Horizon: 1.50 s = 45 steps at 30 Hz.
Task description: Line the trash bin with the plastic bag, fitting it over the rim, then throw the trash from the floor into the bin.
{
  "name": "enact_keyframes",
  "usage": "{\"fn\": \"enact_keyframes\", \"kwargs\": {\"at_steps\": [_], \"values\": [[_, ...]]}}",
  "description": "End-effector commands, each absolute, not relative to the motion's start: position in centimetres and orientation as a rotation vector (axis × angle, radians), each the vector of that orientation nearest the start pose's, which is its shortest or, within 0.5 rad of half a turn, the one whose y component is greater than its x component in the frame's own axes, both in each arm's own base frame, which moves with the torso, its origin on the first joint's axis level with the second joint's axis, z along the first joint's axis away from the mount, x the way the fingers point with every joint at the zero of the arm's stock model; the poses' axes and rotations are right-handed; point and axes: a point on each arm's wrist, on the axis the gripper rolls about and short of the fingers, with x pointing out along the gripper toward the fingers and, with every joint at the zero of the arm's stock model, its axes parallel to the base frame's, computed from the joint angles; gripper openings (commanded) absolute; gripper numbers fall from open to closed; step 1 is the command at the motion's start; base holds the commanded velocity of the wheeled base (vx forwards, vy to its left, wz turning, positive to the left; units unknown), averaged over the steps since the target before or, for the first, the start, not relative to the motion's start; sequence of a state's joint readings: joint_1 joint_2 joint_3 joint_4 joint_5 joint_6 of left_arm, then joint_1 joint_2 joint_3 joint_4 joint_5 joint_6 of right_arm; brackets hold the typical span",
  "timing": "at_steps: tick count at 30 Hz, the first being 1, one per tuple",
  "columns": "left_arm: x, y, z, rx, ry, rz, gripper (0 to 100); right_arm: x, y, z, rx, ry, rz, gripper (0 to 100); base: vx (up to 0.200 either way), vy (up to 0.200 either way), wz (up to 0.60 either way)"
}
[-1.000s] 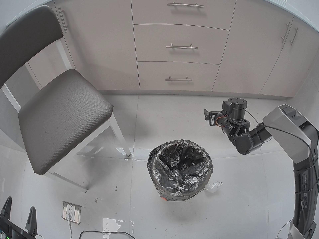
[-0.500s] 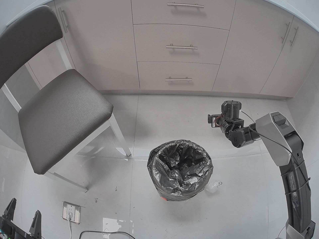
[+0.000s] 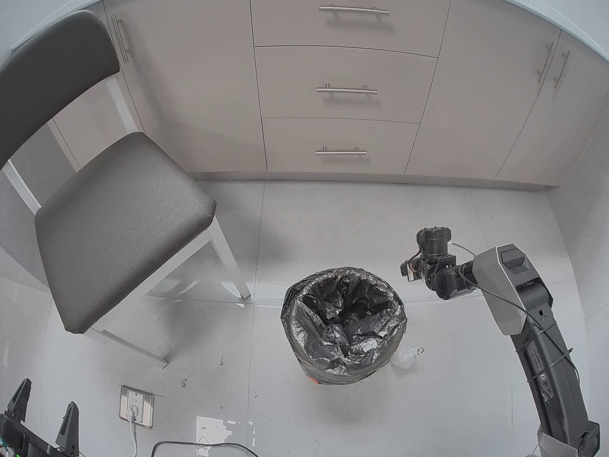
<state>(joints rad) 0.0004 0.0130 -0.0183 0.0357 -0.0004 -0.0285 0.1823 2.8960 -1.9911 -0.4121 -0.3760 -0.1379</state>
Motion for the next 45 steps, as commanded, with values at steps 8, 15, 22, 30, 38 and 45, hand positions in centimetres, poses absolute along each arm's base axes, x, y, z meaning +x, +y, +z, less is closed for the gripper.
{"fn": "enact_keyframes", "kwargs": {"at_steps": [8, 15, 22, 30, 38, 45], "values": [[-2.4, 0.0, 7.7, -0.029, 0.018, 0.002, 100, 49.2, 7.5, -19.6, -0.407, 1.020, -0.116, 100, 0.000, 0.000, 0.00], [-2.4, 0.0, 7.7, -0.029, 0.020, 0.002, 100, 48.5, 7.4, -20.0, -0.412, 1.089, -0.100, 100, 0.000, 0.000, 0.00], [-2.4, 0.0, 7.7, -0.029, 0.020, 0.002, 100, 48.3, 8.1, -20.0, -0.416, 1.098, -0.073, 100, 0.000, 0.000, 0.00], [-2.4, 0.0, 7.7, -0.029, 0.020, 0.002, 100, 47.8, 10.4, -20.1, -0.379, 1.100, -0.045, 100, 0.000, 0.000, 0.00], [-2.4, 0.0, 7.7, -0.029, 0.020, 0.002, 100, 46.2, 12.0, -20.6, -0.303, 1.211, -0.020, 100, 0.000, 0.000, 0.00], [-2.4, 0.0, 7.7, -0.029, 0.020, 0.002, 100, 45.1, 11.9, -20.9, -0.215, 1.331, -0.030, 100, 0.000, 0.000, 0.00]]}}
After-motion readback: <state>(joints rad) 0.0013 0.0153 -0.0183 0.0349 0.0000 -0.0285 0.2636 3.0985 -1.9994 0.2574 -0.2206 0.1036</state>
